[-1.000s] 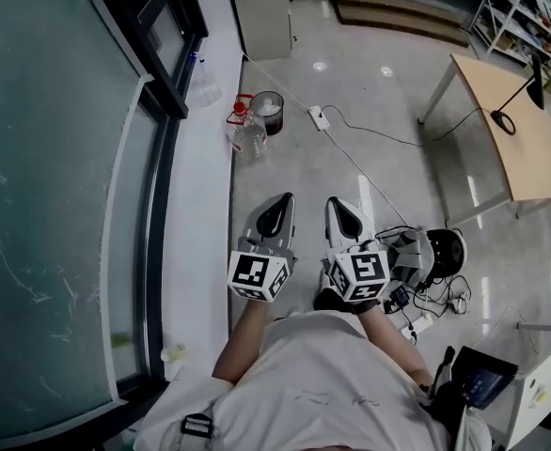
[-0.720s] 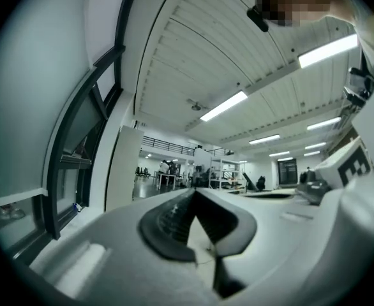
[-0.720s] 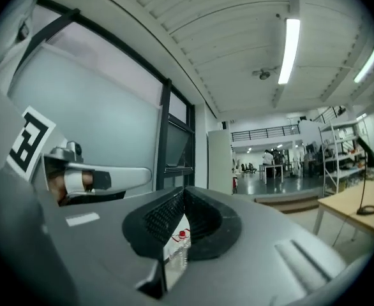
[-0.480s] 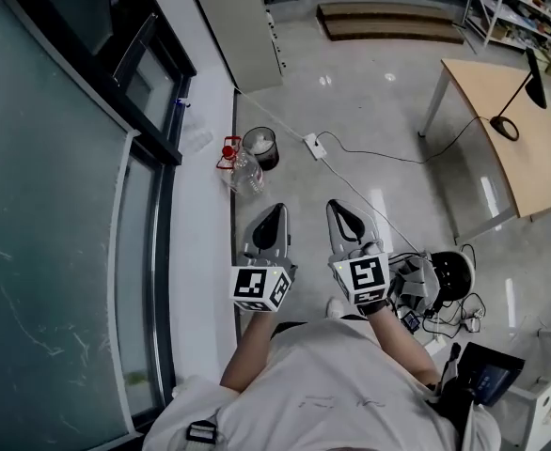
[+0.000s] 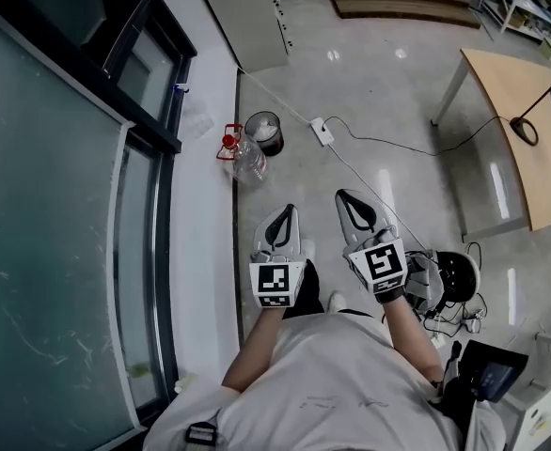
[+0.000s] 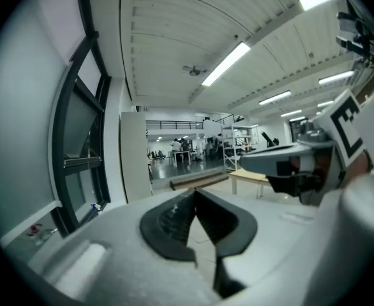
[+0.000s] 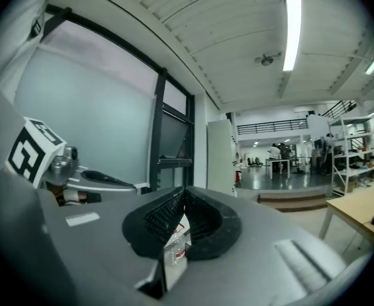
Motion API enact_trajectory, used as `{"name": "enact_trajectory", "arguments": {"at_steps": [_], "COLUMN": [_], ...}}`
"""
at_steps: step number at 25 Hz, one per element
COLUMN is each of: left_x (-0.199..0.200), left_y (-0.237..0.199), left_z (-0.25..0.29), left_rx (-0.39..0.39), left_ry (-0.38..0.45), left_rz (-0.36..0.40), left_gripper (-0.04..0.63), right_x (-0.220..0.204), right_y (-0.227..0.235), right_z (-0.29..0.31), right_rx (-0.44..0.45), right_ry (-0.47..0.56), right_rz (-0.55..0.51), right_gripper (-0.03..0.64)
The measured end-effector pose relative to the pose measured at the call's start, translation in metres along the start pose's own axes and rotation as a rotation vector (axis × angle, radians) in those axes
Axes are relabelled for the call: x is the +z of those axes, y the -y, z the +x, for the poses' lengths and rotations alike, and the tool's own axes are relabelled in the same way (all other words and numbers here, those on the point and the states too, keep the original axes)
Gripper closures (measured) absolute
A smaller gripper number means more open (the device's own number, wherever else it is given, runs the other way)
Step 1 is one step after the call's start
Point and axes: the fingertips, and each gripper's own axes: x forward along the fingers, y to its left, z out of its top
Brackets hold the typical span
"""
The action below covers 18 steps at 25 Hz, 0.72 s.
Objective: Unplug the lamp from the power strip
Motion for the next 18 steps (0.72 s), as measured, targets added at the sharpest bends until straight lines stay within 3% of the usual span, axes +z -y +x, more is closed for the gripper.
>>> {"name": "enact_trajectory", "arguments": {"at_steps": [3, 5, 8, 10, 12, 18], "left_x": [-0.006, -0.004, 0.037, 0.067, 0.084, 0.094], "left_y": [-0.009, -0.012, -0.026, -0.044, -0.066, -0.131], "left_z": [0.042, 0.073, 0.109, 0.132, 0.154, 0.209], "left_rx": [-0.077, -0.128, -0.176, -0.187, -0.191, -0.167], "left_ry": [-0.023, -0.014, 0.142, 0.238, 0.279, 0.301], "left_rz": [-0.026, -0.062, -0.145, -0.149, -0.144, -0.202], "left_gripper": [0.592, 0.592, 0.592, 0.592, 0.592, 0.592], "right_x": [-0.010, -0.016, -0.020, -0.012, -0.007, 0.006], "right_y": [0.007, 0.024, 0.058, 0.077, 0.093, 0.114], "right_z": [0.030, 0.052, 0.085, 0.108, 0.132, 0.208], "right_rx": [0.074, 0.041, -0.048, -0.071, -0.090, -0.093], "right_ry": [-0.051, -0.083, -0.133, -0.142, -0.137, -0.128], "right_rz": [-0.080, -0.101, -0.061, -0.062, -0.074, -0.081], "right_gripper": [0.615, 0.611, 0.611, 0.611, 0.611, 0.611]}}
